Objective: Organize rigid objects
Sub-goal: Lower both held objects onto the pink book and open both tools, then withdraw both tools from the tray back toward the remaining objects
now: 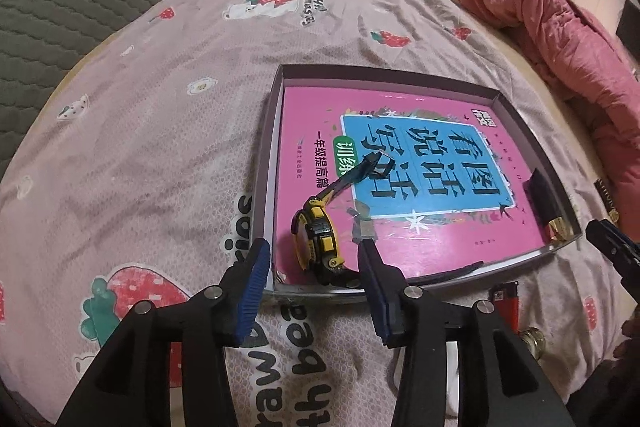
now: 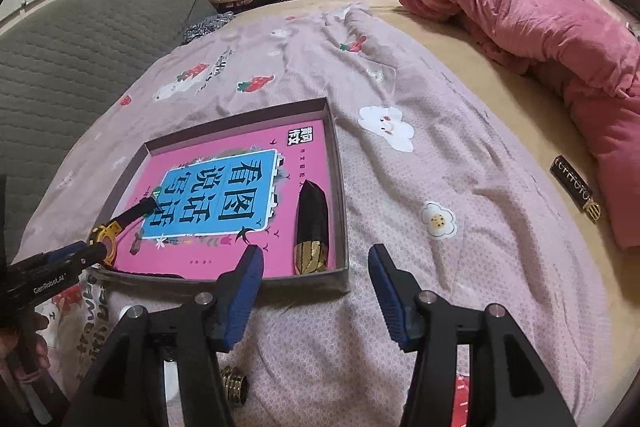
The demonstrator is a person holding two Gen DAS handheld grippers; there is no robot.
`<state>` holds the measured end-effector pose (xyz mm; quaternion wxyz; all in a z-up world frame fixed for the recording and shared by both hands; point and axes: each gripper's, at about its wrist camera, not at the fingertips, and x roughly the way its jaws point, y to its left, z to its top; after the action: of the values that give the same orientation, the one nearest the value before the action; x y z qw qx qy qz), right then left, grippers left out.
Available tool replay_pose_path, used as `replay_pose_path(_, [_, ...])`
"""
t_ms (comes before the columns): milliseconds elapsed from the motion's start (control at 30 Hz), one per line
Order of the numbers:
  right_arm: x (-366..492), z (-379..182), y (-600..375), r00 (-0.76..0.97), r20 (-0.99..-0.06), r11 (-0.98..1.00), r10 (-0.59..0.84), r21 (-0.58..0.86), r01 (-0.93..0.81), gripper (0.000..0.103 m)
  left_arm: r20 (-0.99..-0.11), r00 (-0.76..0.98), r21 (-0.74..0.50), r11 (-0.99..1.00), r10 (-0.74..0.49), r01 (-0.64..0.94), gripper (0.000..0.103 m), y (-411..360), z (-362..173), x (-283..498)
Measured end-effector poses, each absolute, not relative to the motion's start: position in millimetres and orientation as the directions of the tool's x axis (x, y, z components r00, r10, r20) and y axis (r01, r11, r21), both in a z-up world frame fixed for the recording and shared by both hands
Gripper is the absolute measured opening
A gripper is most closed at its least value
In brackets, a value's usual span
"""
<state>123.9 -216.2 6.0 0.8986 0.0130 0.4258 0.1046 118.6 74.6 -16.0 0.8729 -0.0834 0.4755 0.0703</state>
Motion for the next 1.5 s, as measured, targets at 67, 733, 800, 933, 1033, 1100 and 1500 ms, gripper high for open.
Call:
replay_pose_path(67, [123,7,-216,0.62,-0.761,0.979,0.19,0.1,-0.178,0.054,-0.838,0.544,-0.084,0.976,0.04,-0.202,0.048,75,-14,117])
replay_pose_path(733, [106,22,-212,0.649,-0.734,0.976,0.199,0.089,-0.199,0.054,-0.769,0.639,-0.183,0.967,-0.027,-0.179,0.065,75,37,86])
replay_pose_path(800, [104,23,-211,0.65,-0.732,0.975,0.202,0.088,-0.203,0.054,-0.765,0.644,-0.183,0.967,-0.027,-0.177,0.065,74,40,84])
replay_pose_path(933, [100,27,-207,0.652,-0.728,0.973,0.209,0.089,-0.213,0.054,-0.762,0.646,-0.183,0.969,-0.033,-0.166,0.065,72,43,80])
replay_pose_path(1033, [97,29,-204,0.652,-0.726,0.97,0.217,0.086,-0.227,0.054,-0.762,0.646,-0.179,0.971,-0.035,-0.159,0.065,69,43,77])
replay_pose_path(1100, [95,31,-202,0.652,-0.726,0.969,0.221,0.084,-0.234,0.054,-0.763,0.645,-0.18,0.972,-0.041,-0.151,0.065,67,44,75])
replay_pose_path(1500, [78,28,-191,0.629,-0.739,0.959,0.239,0.078,-0.273,0.055,-0.773,0.633,-0.16,0.978,-0.041,-0.133,0.065,60,41,66])
